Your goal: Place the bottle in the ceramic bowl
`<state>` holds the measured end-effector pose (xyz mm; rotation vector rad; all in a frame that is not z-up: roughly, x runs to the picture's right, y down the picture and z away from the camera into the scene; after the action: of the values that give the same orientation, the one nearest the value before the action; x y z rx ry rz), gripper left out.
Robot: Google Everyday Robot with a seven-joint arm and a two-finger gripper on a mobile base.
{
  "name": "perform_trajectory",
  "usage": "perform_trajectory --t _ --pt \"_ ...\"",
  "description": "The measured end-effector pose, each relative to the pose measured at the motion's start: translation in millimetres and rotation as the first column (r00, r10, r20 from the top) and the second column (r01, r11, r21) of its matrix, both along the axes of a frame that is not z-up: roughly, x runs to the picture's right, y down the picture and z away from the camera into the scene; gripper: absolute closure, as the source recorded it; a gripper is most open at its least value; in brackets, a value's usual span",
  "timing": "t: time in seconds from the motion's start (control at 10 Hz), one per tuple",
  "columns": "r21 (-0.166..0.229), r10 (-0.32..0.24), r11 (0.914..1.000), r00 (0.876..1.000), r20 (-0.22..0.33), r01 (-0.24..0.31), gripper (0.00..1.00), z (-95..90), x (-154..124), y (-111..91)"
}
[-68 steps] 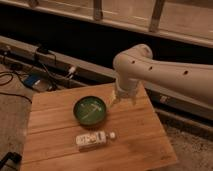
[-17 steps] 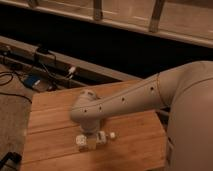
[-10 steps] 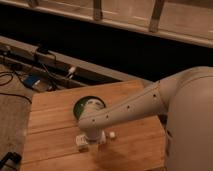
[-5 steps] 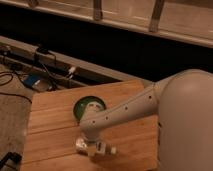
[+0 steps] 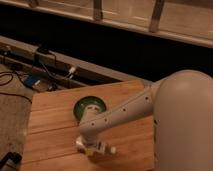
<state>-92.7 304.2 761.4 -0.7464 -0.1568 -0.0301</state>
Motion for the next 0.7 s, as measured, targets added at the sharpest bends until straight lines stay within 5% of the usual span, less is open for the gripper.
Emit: perform_trajectory --t 0.3,0.7 --pt "0.04 0.003 0.9992 0.999 -0.033 -0.001 0.82 -10.0 7.6 -12.1" --pt "0.166 0.011 0.9861 0.993 -0.119 0.009 0.82 -59.5 30.9 -87.3"
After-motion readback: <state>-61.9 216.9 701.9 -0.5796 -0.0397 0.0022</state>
